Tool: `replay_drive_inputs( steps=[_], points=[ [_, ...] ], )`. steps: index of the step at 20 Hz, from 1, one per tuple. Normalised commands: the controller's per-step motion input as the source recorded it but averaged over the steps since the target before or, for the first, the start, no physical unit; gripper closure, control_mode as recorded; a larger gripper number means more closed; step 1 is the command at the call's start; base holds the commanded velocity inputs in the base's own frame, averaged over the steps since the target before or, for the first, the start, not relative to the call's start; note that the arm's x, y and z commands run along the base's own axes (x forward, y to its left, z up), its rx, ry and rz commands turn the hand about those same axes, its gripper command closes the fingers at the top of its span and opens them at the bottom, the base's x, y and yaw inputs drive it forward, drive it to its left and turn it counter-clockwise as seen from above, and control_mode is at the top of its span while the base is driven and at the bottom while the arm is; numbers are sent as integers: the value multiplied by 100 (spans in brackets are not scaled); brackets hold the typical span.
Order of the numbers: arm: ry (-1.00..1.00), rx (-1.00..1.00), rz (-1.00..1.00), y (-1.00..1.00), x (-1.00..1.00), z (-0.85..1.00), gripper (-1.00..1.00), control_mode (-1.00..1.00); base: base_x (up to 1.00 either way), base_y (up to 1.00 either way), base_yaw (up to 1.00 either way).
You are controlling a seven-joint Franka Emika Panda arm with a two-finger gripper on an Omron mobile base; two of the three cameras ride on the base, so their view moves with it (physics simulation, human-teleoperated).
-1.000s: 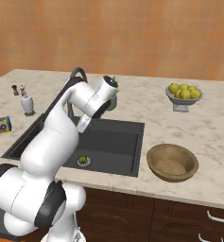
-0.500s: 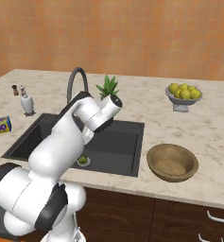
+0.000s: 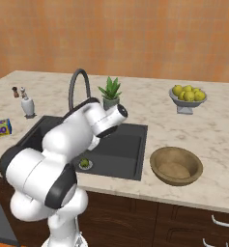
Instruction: Pick the lime from the sink and place it in the bowl. Then pick the bowl and place it in the microwave. Then close the microwave door and press the start button.
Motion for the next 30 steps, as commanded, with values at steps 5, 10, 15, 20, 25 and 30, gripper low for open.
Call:
replay_drive_inputs(
  steps=[5,10,15,20,25,30],
  points=[
    [0,6,3,0,43,-40,-100,-100,0,0,0],
    [0,1,0,0,37,-34,-100,-100,0,0,0],
    [0,-1,0,6,14,-35,-100,-100,0,0,0],
    [1,-5,0,22,5,-41,-100,-100,0,0,0],
    [0,-1,0,2,31,-40,-100,-100,0,0,0],
    [0,0,0,0,23,-46,-100,-100,0,0,0]
  ],
)
